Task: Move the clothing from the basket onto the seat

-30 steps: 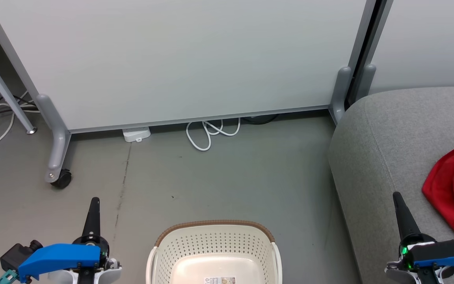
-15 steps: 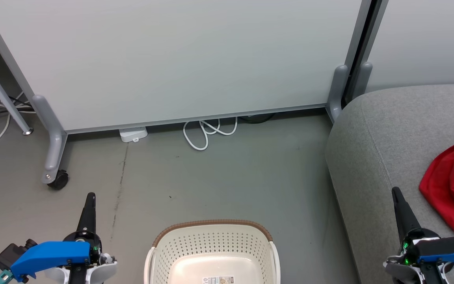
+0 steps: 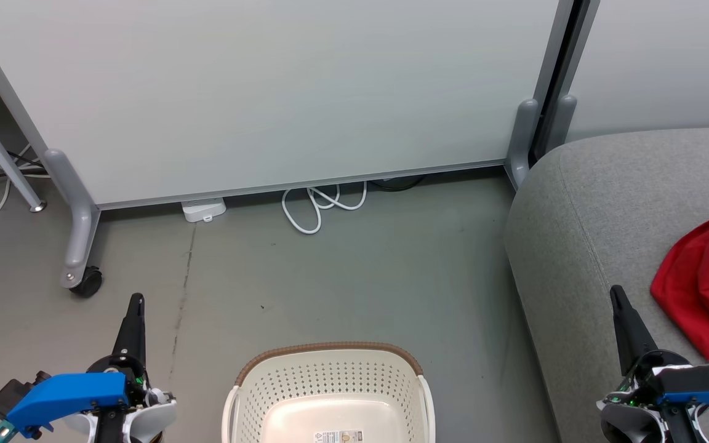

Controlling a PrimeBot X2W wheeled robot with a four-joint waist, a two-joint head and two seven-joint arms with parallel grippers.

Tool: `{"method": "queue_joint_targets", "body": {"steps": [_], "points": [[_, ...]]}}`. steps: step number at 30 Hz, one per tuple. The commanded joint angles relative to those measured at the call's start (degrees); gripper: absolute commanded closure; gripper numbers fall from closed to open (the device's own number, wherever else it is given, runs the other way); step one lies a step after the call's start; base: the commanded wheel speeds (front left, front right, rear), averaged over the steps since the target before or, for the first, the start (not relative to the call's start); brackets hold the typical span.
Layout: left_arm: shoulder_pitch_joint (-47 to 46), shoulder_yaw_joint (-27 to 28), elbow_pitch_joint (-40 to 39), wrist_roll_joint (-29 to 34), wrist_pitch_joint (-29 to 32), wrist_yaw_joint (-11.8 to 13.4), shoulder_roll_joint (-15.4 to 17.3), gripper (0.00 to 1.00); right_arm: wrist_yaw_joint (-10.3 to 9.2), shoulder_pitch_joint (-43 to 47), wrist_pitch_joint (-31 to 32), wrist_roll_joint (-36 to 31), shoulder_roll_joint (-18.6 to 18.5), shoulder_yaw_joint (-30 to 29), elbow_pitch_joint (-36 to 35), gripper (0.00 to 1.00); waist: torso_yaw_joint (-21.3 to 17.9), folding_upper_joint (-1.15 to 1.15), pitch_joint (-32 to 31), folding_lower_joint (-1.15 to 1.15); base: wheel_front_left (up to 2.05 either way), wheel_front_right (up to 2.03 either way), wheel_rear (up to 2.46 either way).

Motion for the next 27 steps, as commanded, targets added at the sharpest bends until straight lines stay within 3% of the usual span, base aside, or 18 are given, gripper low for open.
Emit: {"method": "queue_joint_targets", "body": {"steps": [1, 15, 27], "points": [[-1.0, 0.5, -0.4, -0.9, 0.2, -0.5, 0.1, 1.0, 0.06, -0.8, 0.3, 1.2, -0.3, 0.1, 0.0, 1.0, 0.0, 0.0, 0.0, 0.0, 0.0, 0.0, 0.0], [-1.2, 1.3, -1.2, -5.8, 1.6, -0.5, 0.1, 1.0, 0.06, -1.5, 1.4, 6.7, -0.4, 0.2, 0.2, 1.0, -0.6, 0.0, 0.2, 0.0, 0.0, 0.0, 0.0], [-1.2, 1.3, -1.1, -5.5, 1.6, -0.5, 0.0, 1.0, 0.06, -1.4, 1.4, 6.4, -0.4, 0.2, 0.2, 1.0, -0.6, 0.0, 0.2, 0.0, 0.0, 0.0, 0.0]]}}
